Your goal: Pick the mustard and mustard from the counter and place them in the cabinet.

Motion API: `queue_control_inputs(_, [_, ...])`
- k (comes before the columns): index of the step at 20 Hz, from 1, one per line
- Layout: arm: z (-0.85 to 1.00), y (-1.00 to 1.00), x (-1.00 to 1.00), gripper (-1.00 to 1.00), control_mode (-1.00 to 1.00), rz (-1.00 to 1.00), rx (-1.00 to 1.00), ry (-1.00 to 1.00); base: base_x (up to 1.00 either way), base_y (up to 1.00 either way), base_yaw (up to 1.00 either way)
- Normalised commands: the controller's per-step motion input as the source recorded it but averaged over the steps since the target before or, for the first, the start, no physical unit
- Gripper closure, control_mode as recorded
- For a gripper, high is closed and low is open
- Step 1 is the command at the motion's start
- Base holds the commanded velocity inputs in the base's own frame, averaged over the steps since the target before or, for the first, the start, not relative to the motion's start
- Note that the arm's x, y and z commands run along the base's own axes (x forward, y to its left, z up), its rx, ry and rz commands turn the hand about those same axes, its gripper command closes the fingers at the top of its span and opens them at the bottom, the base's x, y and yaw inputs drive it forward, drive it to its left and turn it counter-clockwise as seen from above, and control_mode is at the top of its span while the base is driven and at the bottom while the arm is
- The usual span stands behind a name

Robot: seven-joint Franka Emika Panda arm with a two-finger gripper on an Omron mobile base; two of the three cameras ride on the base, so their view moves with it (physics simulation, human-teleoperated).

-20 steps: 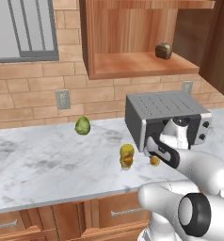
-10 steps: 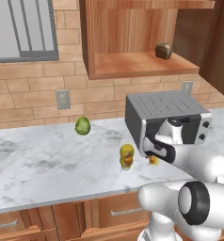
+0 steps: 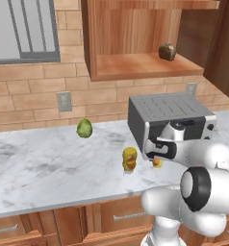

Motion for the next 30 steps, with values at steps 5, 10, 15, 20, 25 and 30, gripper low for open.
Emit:
queue_control_inputs(5, [-0.02,0.00,-0.19,1.00,-1.00,0.04,0.00,-0.06,0.00,0.00,0.00])
queue_control_inputs(10, [0.42,0.12,-0.59,1.00,-1.00,0.12,0.01,-0.17,0.00,0.00,0.00])
queue_control_inputs(15, [0.65,0.26,-0.52,1.00,-1.00,0.16,0.03,-0.15,0.00,0.00,0.00])
queue_control_inputs(20, [0.57,0.33,-0.42,1.00,-1.00,0.11,0.04,-0.08,0.00,0.00,0.00])
queue_control_inputs(25, [0.69,0.25,-0.34,1.00,-1.00,0.06,0.00,-0.08,0.00,0.00,0.00])
queue_control_inputs(30, [0.71,0.04,-0.10,1.00,-1.00,0.00,0.02,-0.03,0.00,0.00,0.00])
